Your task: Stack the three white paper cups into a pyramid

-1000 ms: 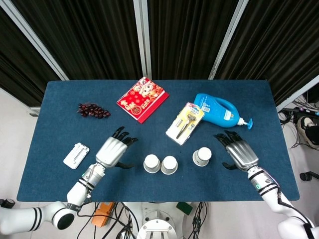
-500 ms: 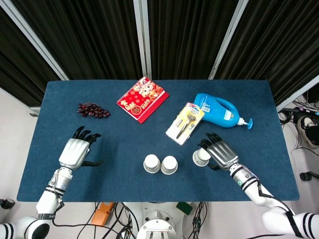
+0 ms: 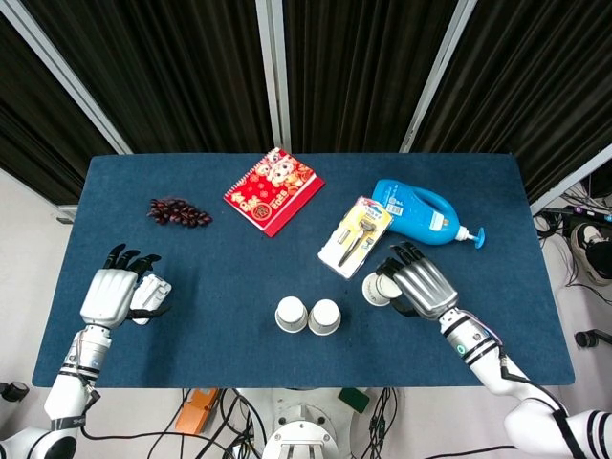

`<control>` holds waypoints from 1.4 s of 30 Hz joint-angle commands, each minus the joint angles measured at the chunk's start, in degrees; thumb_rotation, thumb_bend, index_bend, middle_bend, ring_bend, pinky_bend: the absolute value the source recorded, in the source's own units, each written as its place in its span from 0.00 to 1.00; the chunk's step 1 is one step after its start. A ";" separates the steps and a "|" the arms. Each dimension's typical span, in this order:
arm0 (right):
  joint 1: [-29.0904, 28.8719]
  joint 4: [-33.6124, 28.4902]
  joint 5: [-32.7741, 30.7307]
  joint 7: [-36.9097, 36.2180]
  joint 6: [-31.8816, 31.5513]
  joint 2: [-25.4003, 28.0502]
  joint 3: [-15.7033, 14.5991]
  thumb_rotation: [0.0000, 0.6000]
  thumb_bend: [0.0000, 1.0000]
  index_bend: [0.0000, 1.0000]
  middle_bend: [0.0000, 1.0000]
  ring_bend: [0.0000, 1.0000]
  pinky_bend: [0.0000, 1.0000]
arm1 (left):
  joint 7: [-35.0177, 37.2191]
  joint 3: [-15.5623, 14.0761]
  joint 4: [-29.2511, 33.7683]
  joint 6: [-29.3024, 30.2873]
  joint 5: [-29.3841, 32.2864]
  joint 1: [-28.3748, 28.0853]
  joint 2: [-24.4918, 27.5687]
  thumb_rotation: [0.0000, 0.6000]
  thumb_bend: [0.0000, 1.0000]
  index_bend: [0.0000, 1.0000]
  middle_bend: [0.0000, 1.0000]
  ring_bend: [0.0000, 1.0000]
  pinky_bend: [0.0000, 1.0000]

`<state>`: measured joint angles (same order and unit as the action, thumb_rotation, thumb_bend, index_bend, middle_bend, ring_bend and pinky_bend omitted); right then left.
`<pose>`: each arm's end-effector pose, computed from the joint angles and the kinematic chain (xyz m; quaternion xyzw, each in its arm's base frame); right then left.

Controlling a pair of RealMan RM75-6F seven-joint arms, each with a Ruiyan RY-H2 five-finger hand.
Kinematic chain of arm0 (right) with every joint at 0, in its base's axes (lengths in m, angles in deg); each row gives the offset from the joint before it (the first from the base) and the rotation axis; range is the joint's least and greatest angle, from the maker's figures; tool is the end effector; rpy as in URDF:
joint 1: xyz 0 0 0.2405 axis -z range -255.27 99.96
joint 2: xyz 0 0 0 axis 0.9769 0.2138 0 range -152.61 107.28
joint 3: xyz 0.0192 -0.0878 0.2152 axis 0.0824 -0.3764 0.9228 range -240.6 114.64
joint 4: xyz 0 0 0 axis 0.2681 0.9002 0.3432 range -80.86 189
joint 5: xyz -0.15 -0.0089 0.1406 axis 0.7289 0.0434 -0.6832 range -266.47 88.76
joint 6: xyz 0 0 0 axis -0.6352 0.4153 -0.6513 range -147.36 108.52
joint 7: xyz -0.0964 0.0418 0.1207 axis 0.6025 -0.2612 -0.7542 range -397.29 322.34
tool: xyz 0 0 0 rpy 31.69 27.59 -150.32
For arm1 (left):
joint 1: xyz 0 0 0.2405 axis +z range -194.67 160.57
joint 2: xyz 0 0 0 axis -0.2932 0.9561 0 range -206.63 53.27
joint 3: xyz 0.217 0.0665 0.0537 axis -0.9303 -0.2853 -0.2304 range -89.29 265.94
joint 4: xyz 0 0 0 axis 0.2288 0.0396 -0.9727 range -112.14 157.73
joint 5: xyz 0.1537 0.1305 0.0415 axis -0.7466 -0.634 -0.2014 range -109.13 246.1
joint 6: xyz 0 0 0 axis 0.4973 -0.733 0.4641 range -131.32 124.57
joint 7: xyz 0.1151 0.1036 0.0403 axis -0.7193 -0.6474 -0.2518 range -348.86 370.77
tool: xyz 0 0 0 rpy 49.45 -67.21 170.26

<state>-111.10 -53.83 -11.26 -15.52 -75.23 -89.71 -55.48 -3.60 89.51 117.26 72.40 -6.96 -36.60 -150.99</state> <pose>-0.1268 -0.2827 0.0572 0.7918 -0.3071 0.3591 0.3871 -0.2398 0.2499 0.0737 -0.6578 -0.3934 -0.3576 0.5336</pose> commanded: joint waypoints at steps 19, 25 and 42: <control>-15.83 -7.68 -8.67 9.78 9.21 -4.94 3.52 1.00 0.53 0.44 0.39 0.17 0.15 | 3.30 0.22 -1.24 0.17 -0.02 3.26 0.62 0.71 0.11 0.22 0.34 0.14 0.08; -17.21 -7.81 -11.47 12.00 8.13 -5.99 2.64 1.00 0.53 0.41 0.38 0.16 0.14 | 4.06 0.32 -2.05 -0.36 -0.07 3.68 0.38 0.71 0.11 0.22 0.34 0.14 0.08; -17.93 -8.53 -11.82 10.66 5.10 -5.55 0.54 1.00 0.53 0.13 0.27 0.07 0.08 | 4.80 1.23 -3.12 -0.79 -0.51 4.29 0.26 0.71 0.11 0.22 0.34 0.14 0.06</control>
<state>-129.70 -61.87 -23.96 -4.28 -68.89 -95.90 -54.80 1.17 90.69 114.19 71.64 -7.49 -32.31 -150.79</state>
